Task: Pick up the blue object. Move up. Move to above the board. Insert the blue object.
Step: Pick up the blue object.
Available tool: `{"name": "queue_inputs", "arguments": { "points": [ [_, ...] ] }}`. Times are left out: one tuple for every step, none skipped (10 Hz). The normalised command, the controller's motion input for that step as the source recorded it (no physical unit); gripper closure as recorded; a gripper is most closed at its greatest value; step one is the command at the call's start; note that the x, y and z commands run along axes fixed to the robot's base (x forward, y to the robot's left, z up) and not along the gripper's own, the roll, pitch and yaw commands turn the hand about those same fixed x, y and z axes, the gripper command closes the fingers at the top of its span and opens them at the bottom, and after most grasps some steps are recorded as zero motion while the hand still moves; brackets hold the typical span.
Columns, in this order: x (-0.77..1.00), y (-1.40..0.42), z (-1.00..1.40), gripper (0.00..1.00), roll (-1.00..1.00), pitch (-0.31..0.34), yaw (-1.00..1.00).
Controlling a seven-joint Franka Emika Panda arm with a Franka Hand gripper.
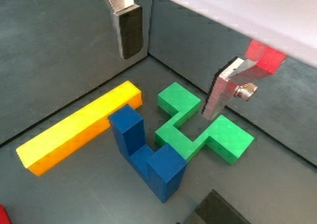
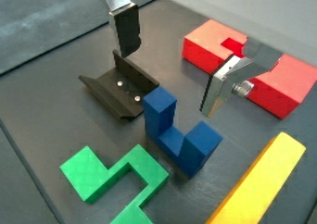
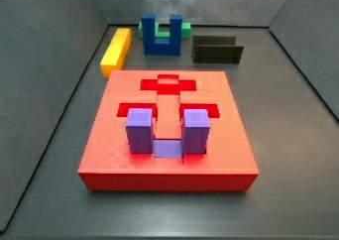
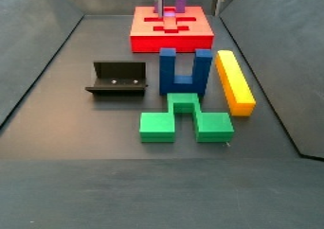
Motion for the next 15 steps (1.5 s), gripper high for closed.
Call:
{"name": "queue_inputs", "arguments": {
  "points": [
    [0.07, -0.21, -0.15, 0.0, 0.17, 0.0, 0.0],
    [0.17, -0.24, -0.17, 0.0, 0.26, 0.013, 0.0],
    [0.19, -0.25, -0.13, 0.0, 0.26, 0.02, 0.0],
    [0.21, -0.23, -0.1, 0.0, 0.25, 0.033, 0.0],
    [0.2, -0.22, -0.1, 0.0, 0.25, 0.031, 0.0],
    [0.2, -0.17, -0.16, 0.0, 0.3, 0.043, 0.0],
    [0.37, -0.19, -0.15, 0.0, 0.24, 0.059, -0.02],
    [0.52, -0.13, -0.11, 0.0, 0.19, 0.07, 0.0],
    [0.55, -0.08, -0.08, 0.0, 0.19, 0.086, 0.0],
    [0.57, -0.05, -0.09, 0.0, 0.2, 0.096, 0.0],
    [0.56, -0.03, -0.1, 0.0, 0.2, 0.093, 0.0],
    [0.54, -0.04, -0.11, 0.0, 0.2, 0.094, 0.0],
    [0.49, -0.05, -0.15, 0.0, 0.2, 0.091, 0.0],
    [0.35, -0.06, -0.3, 0.0, 0.21, 0.046, 0.0],
    [0.09, -0.03, -0.46, 0.0, 0.14, 0.0, 0.13]
  ]
}}
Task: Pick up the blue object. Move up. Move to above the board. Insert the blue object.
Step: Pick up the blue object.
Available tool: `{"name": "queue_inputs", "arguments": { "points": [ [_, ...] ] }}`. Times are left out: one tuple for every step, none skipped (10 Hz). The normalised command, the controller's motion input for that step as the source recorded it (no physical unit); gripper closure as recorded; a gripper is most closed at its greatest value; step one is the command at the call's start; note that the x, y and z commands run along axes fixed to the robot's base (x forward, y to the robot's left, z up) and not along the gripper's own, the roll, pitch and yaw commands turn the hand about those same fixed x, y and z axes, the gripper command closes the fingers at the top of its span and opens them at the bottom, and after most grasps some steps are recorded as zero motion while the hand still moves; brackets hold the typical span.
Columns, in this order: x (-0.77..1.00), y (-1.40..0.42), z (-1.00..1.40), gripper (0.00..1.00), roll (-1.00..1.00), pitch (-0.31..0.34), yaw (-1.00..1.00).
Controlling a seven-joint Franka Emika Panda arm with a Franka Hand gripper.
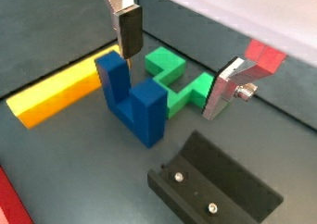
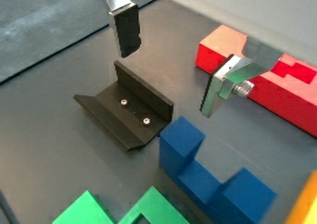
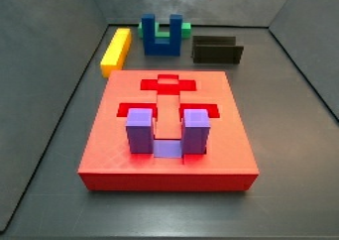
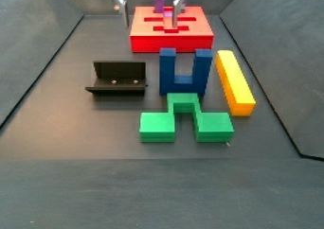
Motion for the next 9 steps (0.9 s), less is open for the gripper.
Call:
{"name": "queue_inputs", "arguments": {
  "points": [
    [0.06, -0.02, -0.48, 0.0, 0.12, 0.006, 0.12],
    [0.11, 0.0, -0.37, 0.0, 0.16, 0.05, 0.09],
    [0.12, 0.0, -0.27, 0.0, 0.19, 0.083, 0.02],
    [0.01, 0.03, -0.19, 0.0, 0.21, 0.111, 0.0],
    [-0.06, 0.02, -0.05, 0.0, 0.05, 0.091, -0.02],
    [-0.09, 0.02, 0.0, 0.0, 0.0, 0.086, -0.05],
    [-0.09, 0.01, 0.0, 0.0, 0.0, 0.069, -0.06],
    [-0.12, 0.05, 0.0, 0.0, 0.0, 0.069, -0.07],
    [-0.14, 0.07, -0.03, 0.0, 0.02, 0.066, -0.08]
  ]
}}
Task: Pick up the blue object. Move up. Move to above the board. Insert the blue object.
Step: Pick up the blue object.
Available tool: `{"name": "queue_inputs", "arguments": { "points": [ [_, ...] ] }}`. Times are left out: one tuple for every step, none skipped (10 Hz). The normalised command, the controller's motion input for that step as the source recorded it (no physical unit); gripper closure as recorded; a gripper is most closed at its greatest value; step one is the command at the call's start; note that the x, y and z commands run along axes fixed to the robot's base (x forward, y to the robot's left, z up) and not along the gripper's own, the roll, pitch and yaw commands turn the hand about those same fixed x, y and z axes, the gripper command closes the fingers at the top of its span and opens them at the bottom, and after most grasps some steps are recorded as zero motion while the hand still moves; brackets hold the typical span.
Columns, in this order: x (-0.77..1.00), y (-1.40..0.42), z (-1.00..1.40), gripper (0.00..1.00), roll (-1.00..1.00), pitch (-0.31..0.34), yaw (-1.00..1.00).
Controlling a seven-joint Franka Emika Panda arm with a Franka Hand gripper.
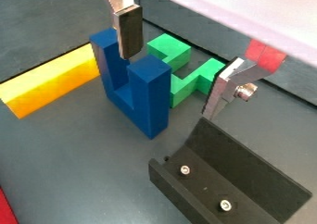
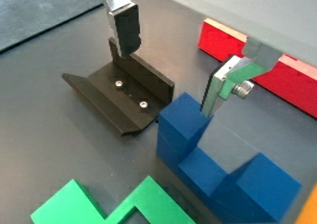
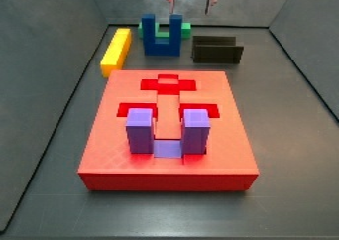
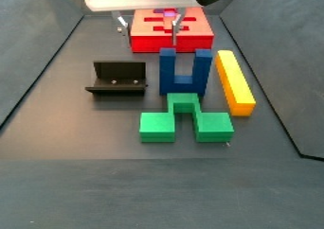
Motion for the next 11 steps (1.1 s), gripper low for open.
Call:
{"name": "queue_inputs", "arguments": {
  "points": [
    [-0.15, 0.16, -0.05, 0.0, 0.07, 0.071, -0.1],
    [-0.11, 0.18, -0.05, 0.0, 0.09, 0.07, -0.11],
    [-0.06, 0.13, -0.06, 0.0, 0.09, 0.06, -0.08],
    [-0.04, 0.0, -0.19, 0.0, 0.1, 0.003, -0.01],
    [-0.04, -0.05, -0.36, 0.0, 0.12, 0.0, 0.0],
    [-0.03, -0.05, -0.34, 0.0, 0.12, 0.0, 0.0],
    [-0.02, 0.0, -0.14, 0.0, 0.06, 0.0, 0.0],
    [-0.03, 0.0, -0.15, 0.0, 0.07, 0.0, 0.0],
    [-0.05, 0.0, -0.11, 0.0, 0.06, 0.0, 0.0],
    [-0.04, 0.0, -0.02, 0.0, 0.0, 0.0, 0.0],
    [-0.02, 0.0, 0.0, 0.0, 0.0, -0.001, 0.0]
  ]
}}
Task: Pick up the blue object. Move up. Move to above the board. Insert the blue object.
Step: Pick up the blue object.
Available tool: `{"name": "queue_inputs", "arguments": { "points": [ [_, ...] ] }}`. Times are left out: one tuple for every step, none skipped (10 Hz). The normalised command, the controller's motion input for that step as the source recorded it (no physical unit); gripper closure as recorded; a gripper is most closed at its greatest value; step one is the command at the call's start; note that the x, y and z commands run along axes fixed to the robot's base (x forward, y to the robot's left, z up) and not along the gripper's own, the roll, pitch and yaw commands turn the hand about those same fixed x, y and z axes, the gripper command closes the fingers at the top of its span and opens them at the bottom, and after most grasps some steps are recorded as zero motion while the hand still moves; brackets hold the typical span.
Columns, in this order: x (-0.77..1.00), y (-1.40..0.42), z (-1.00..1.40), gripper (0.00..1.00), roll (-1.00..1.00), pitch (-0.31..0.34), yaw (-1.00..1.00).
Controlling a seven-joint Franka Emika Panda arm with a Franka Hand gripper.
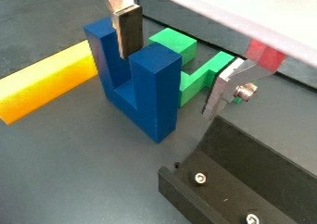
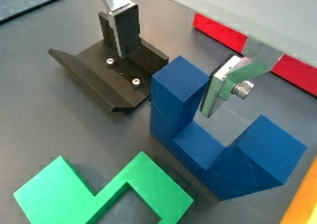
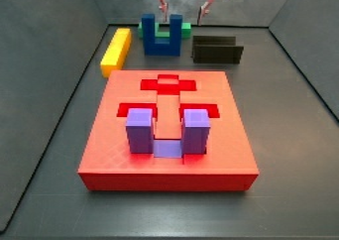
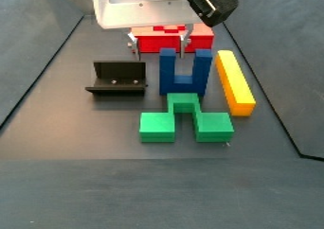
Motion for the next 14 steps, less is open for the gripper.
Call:
{"name": "queue_inputs", "arguments": {
  "points": [
    [-0.03, 0.0, 0.0, 0.0, 0.0, -0.009, 0.0],
    [0.0, 0.0, 0.0, 1.0, 0.0, 0.0, 0.0],
    [0.0, 0.0, 0.0, 1.0, 0.0, 0.0, 0.0],
    [0.0, 0.0, 0.0, 1.0, 0.0, 0.0, 0.0],
    [0.0, 0.0, 0.0, 1.0, 0.0, 0.0, 0.0],
    [0.0, 0.0, 0.0, 1.0, 0.0, 0.0, 0.0],
    [0.0, 0.0, 0.0, 1.0, 0.0, 0.0, 0.0],
    [0.0, 0.0, 0.0, 1.0, 0.0, 0.0, 0.0],
    [0.0, 0.0, 0.0, 1.0, 0.0, 0.0, 0.0],
    [0.0, 0.0, 0.0, 1.0, 0.0, 0.0, 0.0],
    [0.0, 0.0, 0.0, 1.0, 0.0, 0.0, 0.0],
    [0.0, 0.0, 0.0, 1.0, 0.0, 0.0, 0.0],
    [0.0, 0.0, 0.0, 1.0, 0.0, 0.0, 0.0],
    [0.0, 0.0, 0.0, 1.0, 0.0, 0.0, 0.0]
  ]
}}
